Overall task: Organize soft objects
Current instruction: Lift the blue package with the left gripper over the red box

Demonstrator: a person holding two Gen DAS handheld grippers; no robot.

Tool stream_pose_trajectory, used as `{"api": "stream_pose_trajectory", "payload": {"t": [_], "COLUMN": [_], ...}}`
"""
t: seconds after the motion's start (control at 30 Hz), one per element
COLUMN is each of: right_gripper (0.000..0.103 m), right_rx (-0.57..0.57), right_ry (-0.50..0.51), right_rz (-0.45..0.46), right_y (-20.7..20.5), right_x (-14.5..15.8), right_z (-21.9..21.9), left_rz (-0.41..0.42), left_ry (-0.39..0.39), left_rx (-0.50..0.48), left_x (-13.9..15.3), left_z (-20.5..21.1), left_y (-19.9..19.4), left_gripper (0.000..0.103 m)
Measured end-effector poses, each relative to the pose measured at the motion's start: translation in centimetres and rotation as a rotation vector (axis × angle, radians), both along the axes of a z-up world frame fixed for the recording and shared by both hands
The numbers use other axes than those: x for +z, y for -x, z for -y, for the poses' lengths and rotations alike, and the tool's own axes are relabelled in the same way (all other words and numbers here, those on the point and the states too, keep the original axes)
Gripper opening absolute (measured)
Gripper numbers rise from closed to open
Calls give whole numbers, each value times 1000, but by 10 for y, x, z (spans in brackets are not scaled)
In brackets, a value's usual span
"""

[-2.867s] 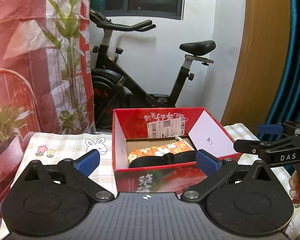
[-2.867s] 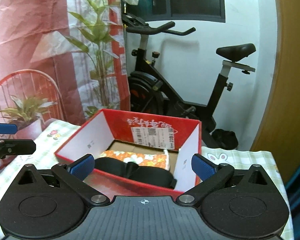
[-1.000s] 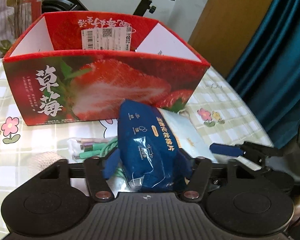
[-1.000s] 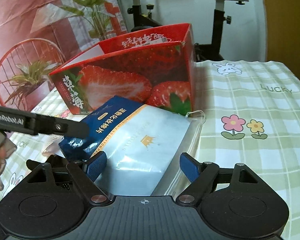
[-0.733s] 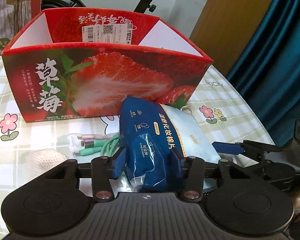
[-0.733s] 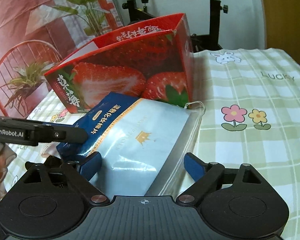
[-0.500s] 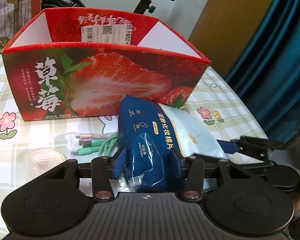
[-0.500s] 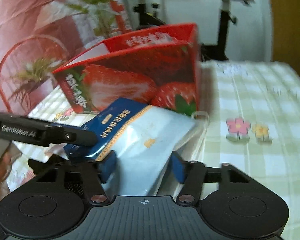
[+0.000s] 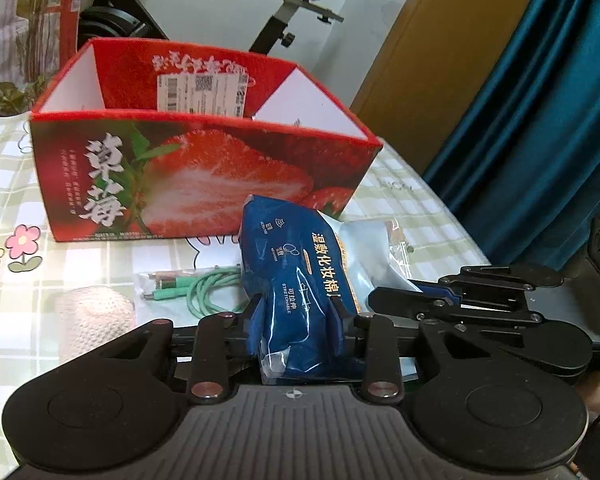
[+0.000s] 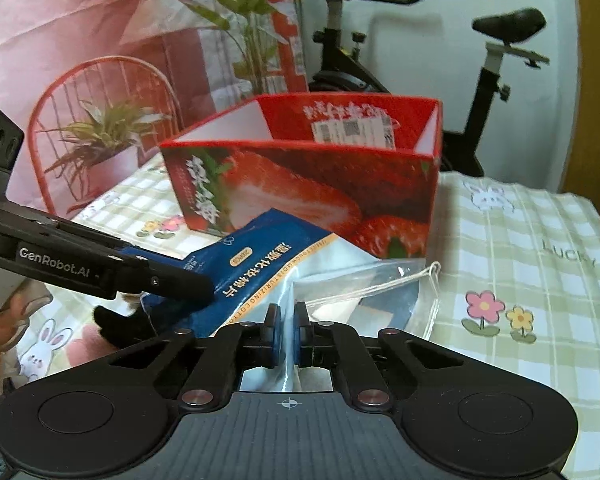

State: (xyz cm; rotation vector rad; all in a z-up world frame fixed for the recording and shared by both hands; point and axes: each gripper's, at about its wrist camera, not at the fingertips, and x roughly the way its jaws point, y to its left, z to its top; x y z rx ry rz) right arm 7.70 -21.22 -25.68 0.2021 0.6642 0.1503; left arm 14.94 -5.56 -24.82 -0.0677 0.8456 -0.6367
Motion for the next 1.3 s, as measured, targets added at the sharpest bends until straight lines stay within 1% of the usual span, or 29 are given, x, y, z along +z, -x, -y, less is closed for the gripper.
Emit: {"api": "stream_pose_trajectory", "payload": {"t": [0.07,0.2,0.37,0.47,0.57,0.67,0.77,0.93,1.13,1.3], "right_gripper": [5,5,5,5,5,5,5,5,5,6], "right_rx": [10,37,73,81,86,88,65,25,33,57], "right_ry": [5,32,68,80,85,87,96,91,123,137], "right_rz": [24,85,152,177,199,213,200,133,51,-57], "right_y": [1,-3,-20,-41,-71,-106,-143,-197,-242,-270], "right_x": [11,41,80,96,108,114,109,88,61,41], "right_z": [-2,-5,-6,-7,-9,-8,-10,-9,-6,-7], "left_rz": [20,89,172,211,218,221,208,177,116,80], "left_ry": [15,46,74,87,97,89,87,59,37,-2], "left_rx": [8,28,55,82,122,156,184,224,236,233], "left_x": [8,31,62,78,87,93,94,85,62,46], "left_z": [-4,-13,-20,-26,-31,-36,-39,-40,-42,-42], "left_y": [3,7,1,-14,-36,-62,-91,-131,-170,-186], "left_gripper": [33,33,33,33,33,33,33,33,33,34]}}
